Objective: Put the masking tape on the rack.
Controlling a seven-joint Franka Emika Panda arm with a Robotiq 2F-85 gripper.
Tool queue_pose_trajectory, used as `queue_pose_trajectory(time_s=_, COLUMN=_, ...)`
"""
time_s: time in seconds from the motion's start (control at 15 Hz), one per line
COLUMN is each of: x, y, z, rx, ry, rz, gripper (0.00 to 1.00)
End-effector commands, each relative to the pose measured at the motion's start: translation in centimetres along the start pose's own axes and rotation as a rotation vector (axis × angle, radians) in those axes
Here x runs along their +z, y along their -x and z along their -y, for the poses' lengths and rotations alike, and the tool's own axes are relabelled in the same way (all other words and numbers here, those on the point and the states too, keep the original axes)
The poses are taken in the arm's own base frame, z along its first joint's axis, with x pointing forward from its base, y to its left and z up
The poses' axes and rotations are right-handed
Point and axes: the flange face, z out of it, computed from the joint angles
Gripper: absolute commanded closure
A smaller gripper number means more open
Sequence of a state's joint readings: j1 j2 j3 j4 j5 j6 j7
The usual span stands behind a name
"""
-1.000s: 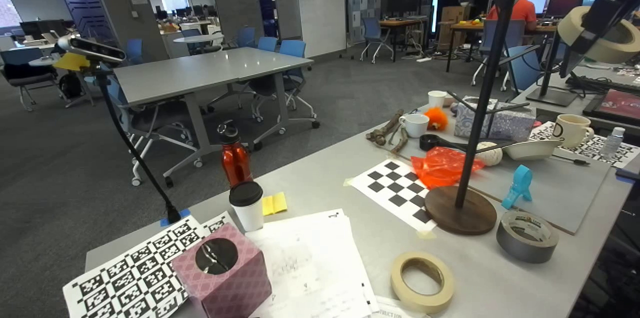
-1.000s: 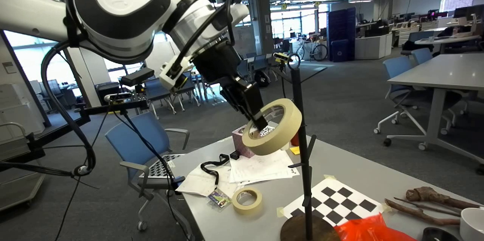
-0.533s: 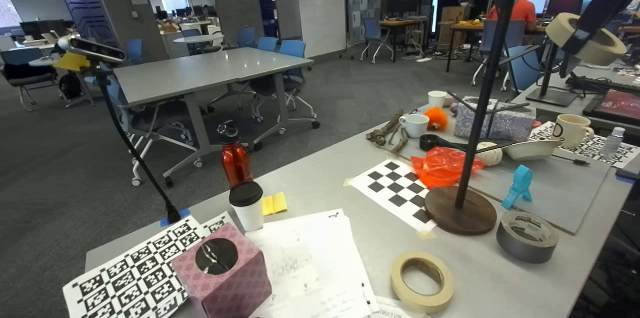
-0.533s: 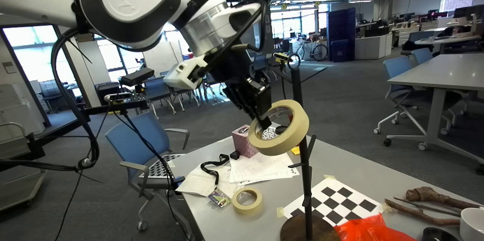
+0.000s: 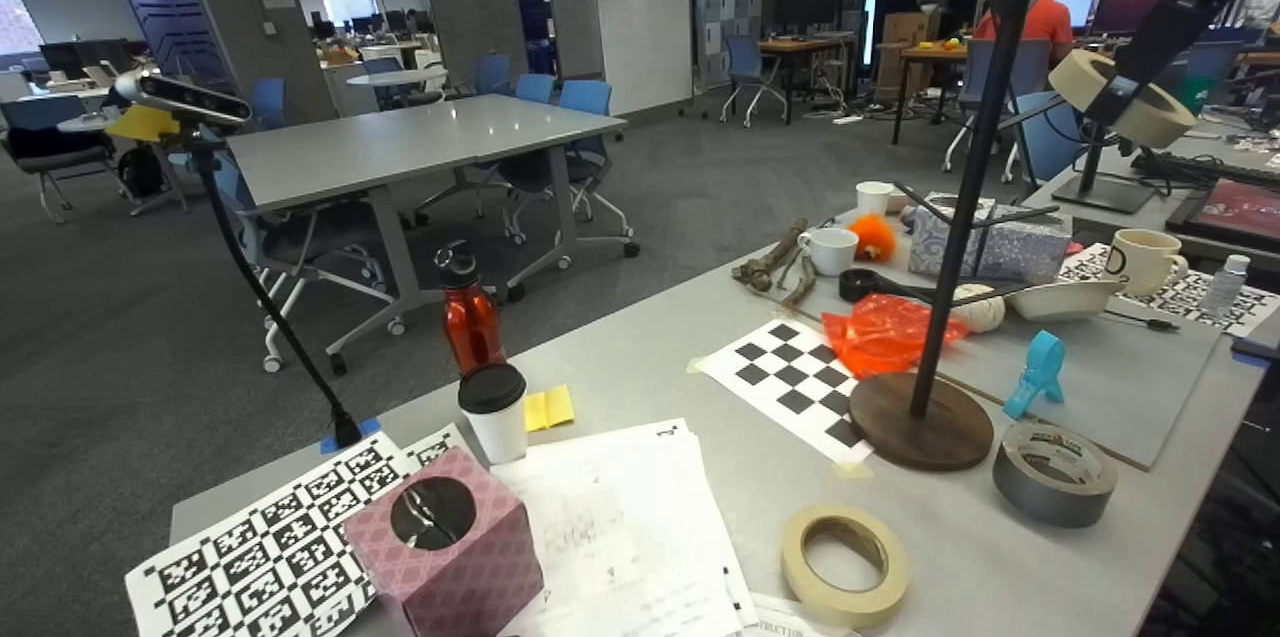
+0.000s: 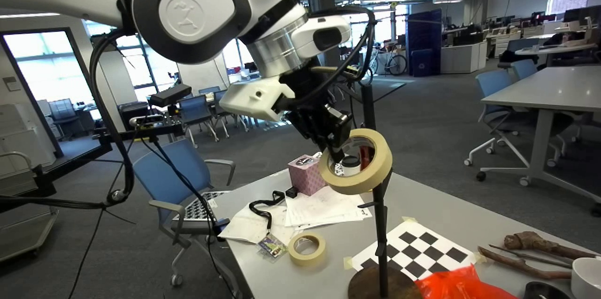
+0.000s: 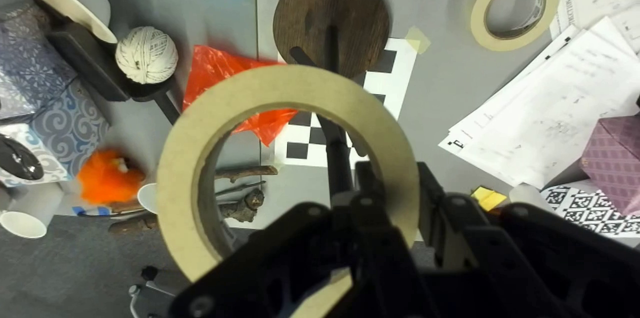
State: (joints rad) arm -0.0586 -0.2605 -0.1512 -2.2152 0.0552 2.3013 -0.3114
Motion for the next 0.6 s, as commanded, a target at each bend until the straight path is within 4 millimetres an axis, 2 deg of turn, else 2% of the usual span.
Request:
queue_pose_trajectory(time_s=0.0, x=0.3, y=-1.5, z=-0.8, rx=-0.030, ry=-0.041, rz=-0.025, gripper=0.95)
queue_pose_trajectory(time_s=0.53, x=1.7, y=-2.3, z=-1.8, rx=-0.039, ry=-0.080, rz=-0.019, gripper=0.95)
